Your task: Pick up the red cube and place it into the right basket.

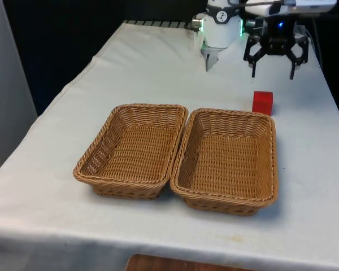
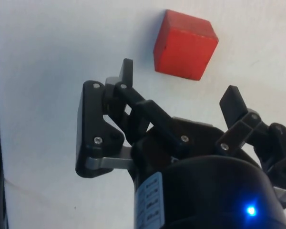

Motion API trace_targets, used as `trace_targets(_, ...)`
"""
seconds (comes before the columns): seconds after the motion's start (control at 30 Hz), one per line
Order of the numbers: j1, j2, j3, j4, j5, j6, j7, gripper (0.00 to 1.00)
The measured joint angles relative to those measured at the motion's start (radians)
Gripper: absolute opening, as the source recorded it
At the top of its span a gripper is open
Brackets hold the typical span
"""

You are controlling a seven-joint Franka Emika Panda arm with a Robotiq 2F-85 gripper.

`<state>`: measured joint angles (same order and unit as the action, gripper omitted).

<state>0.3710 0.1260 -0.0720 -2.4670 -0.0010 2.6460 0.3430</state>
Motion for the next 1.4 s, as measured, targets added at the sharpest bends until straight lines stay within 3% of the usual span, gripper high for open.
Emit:
trace_targets(0.4,-0.003,0.077,0.000,0.006,0.000,0.087,-0.037,1.00)
trace_targets(0.87,-0.014,0.117,-0.003,0.007,0.000,0.112,-0.076,1.00)
trace_targets(1.4,-0.018,0.143,-0.006,0.007,0.000,0.112,-0.095,1.00)
